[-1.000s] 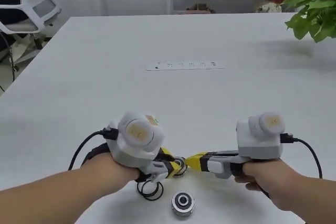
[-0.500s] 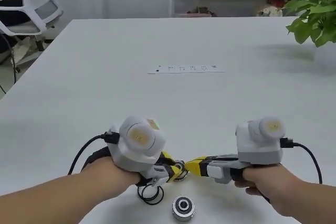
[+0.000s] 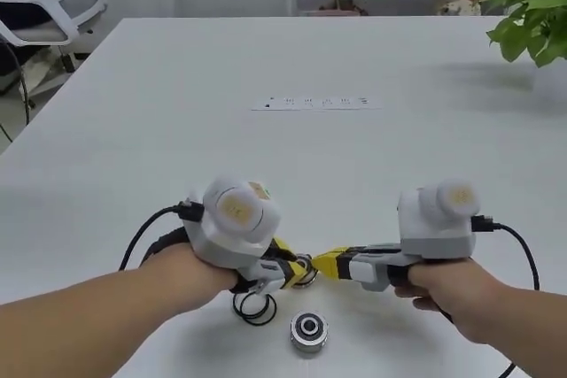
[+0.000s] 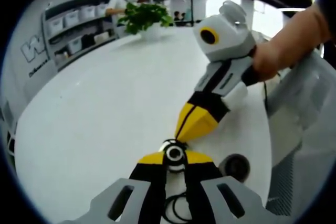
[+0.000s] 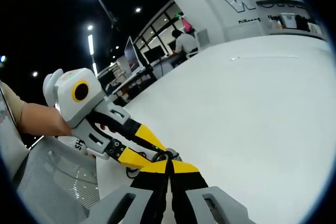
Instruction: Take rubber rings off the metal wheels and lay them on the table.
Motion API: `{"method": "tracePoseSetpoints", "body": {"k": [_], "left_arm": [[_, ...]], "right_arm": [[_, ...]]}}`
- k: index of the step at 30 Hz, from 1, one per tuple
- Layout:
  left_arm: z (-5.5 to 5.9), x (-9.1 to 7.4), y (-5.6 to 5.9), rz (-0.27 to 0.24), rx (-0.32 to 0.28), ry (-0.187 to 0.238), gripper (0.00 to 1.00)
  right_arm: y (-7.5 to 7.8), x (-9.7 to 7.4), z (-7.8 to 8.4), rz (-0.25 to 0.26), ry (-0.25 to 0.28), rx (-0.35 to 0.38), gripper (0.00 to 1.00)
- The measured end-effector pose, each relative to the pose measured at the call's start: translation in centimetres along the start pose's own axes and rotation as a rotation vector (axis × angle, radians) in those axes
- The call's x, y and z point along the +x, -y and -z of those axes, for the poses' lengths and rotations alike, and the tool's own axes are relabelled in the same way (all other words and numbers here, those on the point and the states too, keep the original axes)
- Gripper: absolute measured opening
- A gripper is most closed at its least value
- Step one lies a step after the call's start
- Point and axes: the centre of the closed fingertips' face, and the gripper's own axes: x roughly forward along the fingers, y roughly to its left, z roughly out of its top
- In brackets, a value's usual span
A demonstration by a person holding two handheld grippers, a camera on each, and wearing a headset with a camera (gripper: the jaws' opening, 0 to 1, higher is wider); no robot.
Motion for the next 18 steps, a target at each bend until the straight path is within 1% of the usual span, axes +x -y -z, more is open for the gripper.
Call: {"method": "tracePoseSetpoints", "body": {"k": [10,18], "left_arm": [[-0.04,0.08,-0.1,0.009,0.007,-0.006,0.12],[-0.04,0.07,-0.06,0.0,0.003,-0.007,0.12]], "right_arm": [[0.04,-0.15,-0.07,-0.001,0.014,0.003,0.0],[0.11,-0.19,-0.13,0.002,0.018,-0.003,0.0]]}}
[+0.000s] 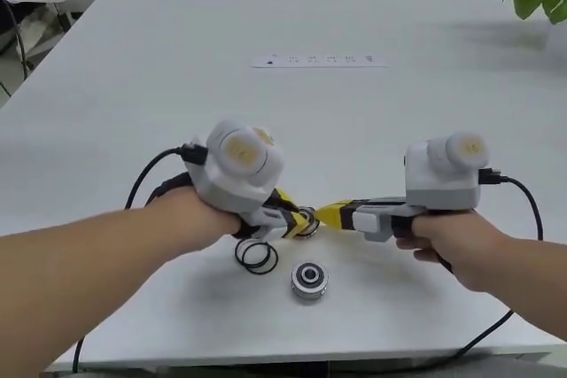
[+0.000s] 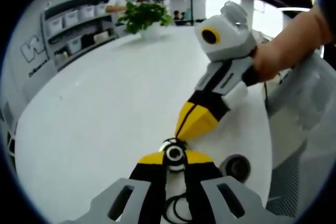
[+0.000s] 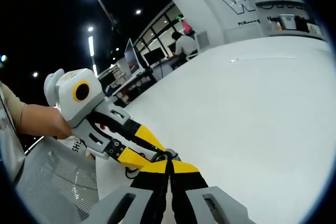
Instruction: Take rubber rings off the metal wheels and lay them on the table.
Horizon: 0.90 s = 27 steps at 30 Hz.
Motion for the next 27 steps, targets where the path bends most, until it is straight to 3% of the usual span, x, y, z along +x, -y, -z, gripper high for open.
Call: {"method": "tracePoseSetpoints", "body": {"k": [27], "left_arm": [[-0.09,0.0,0.0,-0.01,0.013,-0.023,0.11]], "right_arm": [[-0.57,0.04,-0.34,-0.015,0.011,-0.002,0.0]]}}
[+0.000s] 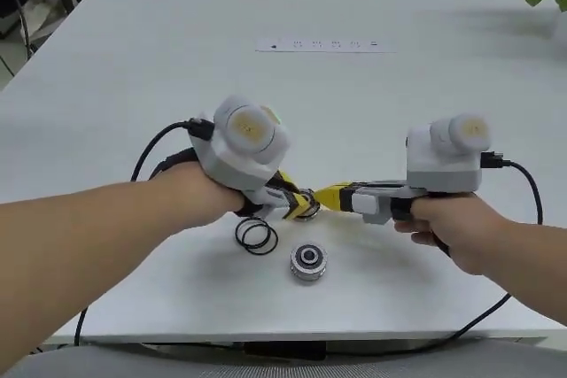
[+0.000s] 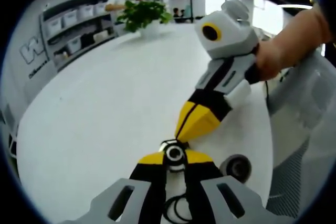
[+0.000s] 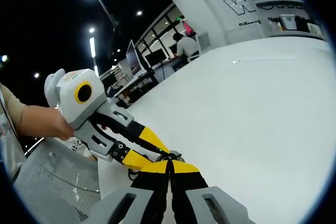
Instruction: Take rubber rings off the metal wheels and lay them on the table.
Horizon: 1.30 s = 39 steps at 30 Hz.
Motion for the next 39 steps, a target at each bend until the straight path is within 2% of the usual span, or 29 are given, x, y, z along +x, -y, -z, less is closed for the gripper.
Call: {"method": "tracePoseSetpoints", "body": {"k": [10,13,14,15,16,17,19,27,34,39], "left_arm": [[0.0,0.0,0.0,-0.002,-0.002,-0.003,0.11],[0.0,0.0,0.0,-0.002,-0.001,-0.004,0.11],[0.0,0.0,0.0,-0.002,-0.003,-0.003,0.11],[0.0,0.0,0.0,-0.002,-0.002,-0.003,0.11],[0.0,0.0,0.0,-0.002,-0.003,-0.003,0.11],[0.0,0.0,0.0,-0.002,-0.005,-0.003,0.11],[0.0,0.0,0.0,-0.003,-0.004,-0.003,0.12],[0.0,0.0,0.0,-0.002,-0.013,0.013,0.12],[-0.1,0.0,0.0,0.011,-0.007,0.032,0.12],[-0.2,0.1,-0.1,0.016,-0.009,0.028,0.13]], "right_arm": [[-0.8,0.3,-0.1,-0.027,0.001,-0.012,0.0],[-1.5,0.5,-0.7,-0.06,0.027,-0.001,0.0],[-2.0,0.6,-0.6,-0.086,0.01,-0.012,0.0],[-1.3,0.8,-0.8,-0.037,0.021,-0.062,0.0],[-1.7,0.7,-0.4,-0.058,0.001,-0.037,0.0],[-1.4,0.7,-0.4,-0.061,0.008,-0.01,0.0],[-1.2,0.6,-0.5,-0.055,0.012,-0.017,0.0],[-1.7,0.5,-0.5,-0.046,0.019,-0.014,0.0],[-1.3,0.3,-0.7,-0.04,0.019,0.002,0.0],[-1.2,0.3,-0.8,-0.044,0.017,0.007,0.0]]}}
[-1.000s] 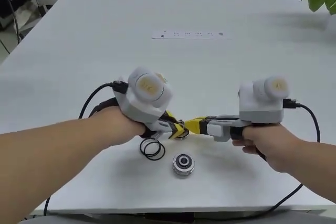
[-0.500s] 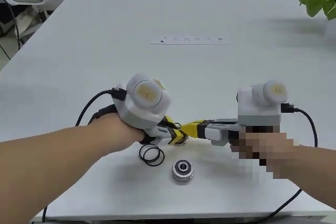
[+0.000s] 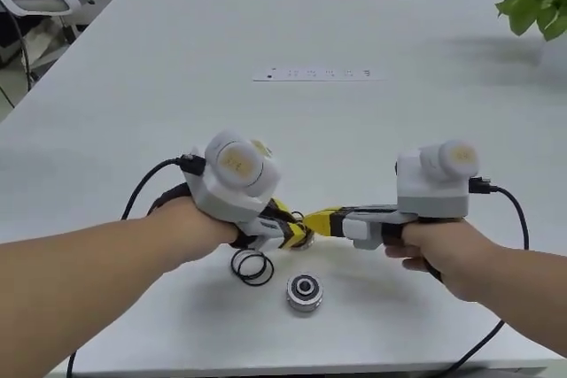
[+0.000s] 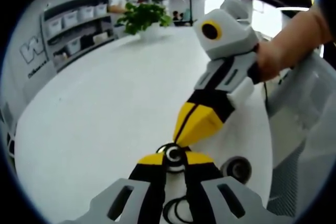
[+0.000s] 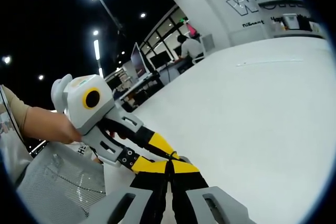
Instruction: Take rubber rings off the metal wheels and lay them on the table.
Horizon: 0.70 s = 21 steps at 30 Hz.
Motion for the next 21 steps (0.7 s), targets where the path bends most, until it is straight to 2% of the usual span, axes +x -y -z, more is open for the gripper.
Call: {"method": "tracePoseSetpoints", "body": {"k": [6,11,16,19,21], "left_arm": [[0.0,-0.2,0.0,0.008,-0.005,-0.003,0.13],[-0.1,-1.0,-0.1,0.012,-0.009,0.012,0.14],[-1.1,-2.1,-0.4,0.012,-0.036,0.063,0.18],[-1.2,-2.7,-0.6,0.013,-0.047,0.079,0.19],[-1.3,-3.1,-0.6,0.015,-0.054,0.09,0.24]], "right_arm": [[-0.5,0.0,-0.2,-0.007,0.002,0.0,0.0],[-0.6,0.0,-0.6,-0.015,0.014,0.007,0.0],[-0.8,-0.1,-1.4,-0.028,0.037,0.019,0.0],[-0.8,-0.2,-1.5,-0.031,0.039,0.019,0.0],[-0.9,-0.2,-1.5,-0.034,0.039,0.019,0.0]]}}
